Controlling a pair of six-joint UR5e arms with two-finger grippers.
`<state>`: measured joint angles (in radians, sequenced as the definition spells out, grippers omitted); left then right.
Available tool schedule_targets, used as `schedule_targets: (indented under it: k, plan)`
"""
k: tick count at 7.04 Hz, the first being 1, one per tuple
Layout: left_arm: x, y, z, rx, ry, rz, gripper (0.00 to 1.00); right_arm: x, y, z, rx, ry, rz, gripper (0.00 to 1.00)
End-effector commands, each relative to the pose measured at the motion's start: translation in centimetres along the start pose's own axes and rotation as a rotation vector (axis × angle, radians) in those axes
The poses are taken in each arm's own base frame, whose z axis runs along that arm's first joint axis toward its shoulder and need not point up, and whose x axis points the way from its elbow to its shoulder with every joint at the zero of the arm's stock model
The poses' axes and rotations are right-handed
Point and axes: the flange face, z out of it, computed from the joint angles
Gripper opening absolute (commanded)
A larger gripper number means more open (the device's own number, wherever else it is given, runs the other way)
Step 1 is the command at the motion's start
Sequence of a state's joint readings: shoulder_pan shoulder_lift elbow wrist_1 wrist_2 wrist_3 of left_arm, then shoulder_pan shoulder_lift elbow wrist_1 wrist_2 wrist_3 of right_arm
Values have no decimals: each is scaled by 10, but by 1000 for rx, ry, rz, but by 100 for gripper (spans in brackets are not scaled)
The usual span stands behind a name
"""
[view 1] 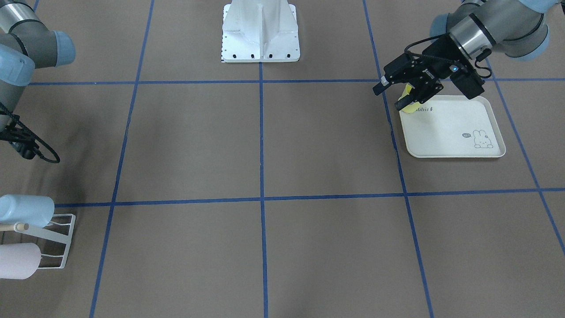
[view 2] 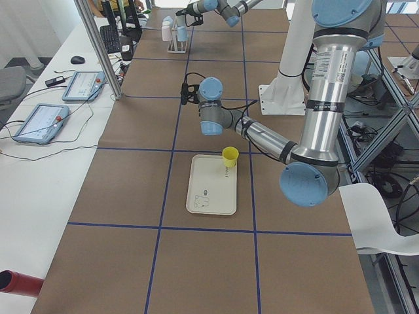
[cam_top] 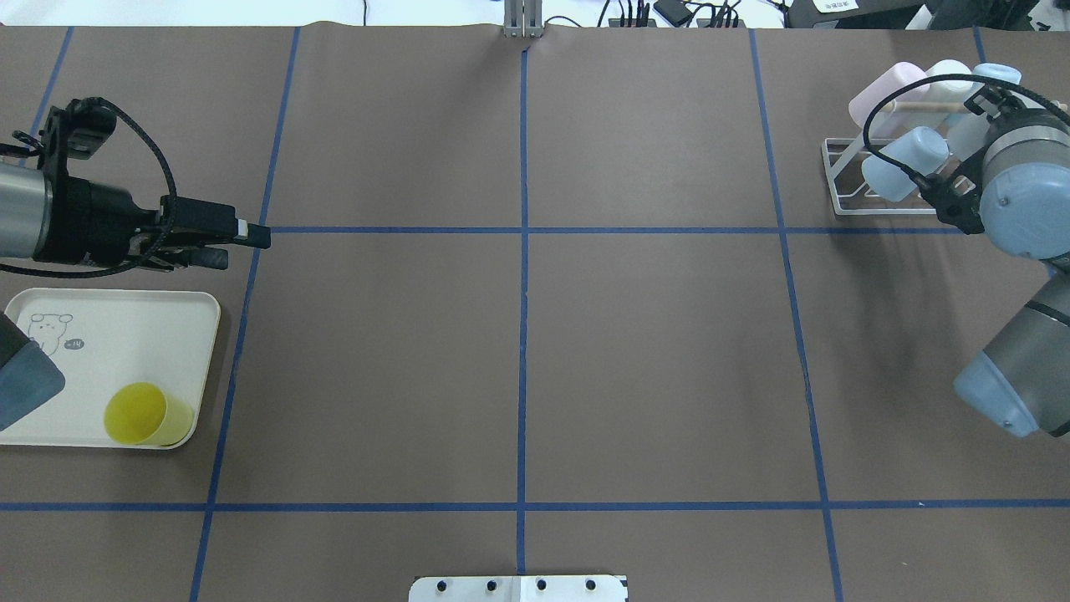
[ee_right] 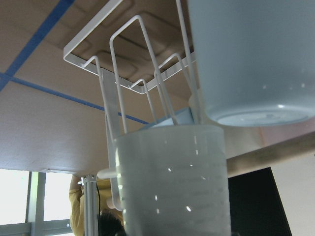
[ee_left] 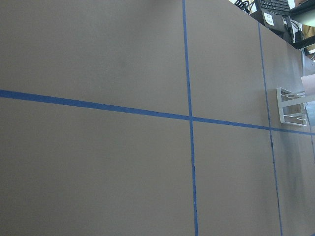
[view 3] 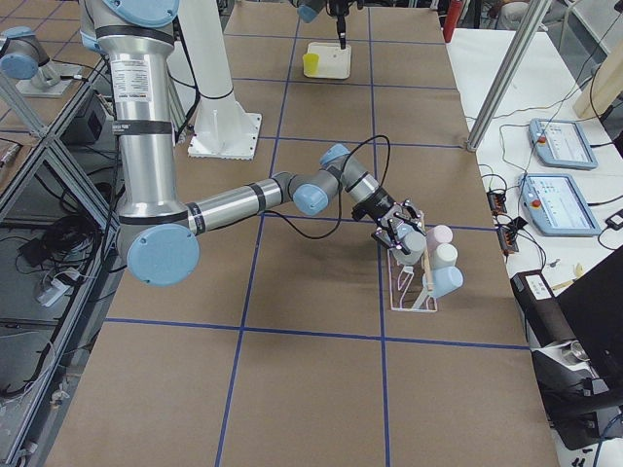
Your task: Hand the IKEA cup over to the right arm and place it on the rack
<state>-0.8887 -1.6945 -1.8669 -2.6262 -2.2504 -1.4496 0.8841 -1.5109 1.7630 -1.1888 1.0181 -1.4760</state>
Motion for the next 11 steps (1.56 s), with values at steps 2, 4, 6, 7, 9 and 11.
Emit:
schedule_targets:
  k: [2,4,6,7,9,11]
  plan:
    - [0,1,1,-2,1,0,100,-1,-3,1,-44,-1,-41,0]
    - [0,1,1,-2,-1,0,100,0,-9,-1,-53,6,-52,0]
    - [0,1,1,-2,-1,0,100,-1,-15,-1,-63,7,-63,0]
    - [0,2,1,-3,2,2,100,-2,-21,3,-72,2,-75,0]
    - [0,2,1,-3,2,0,100,-1,-27,1,-82,6,-85,0]
    - [0,2,1,-3,2,0,100,-1,-33,1,-90,10,-85,0]
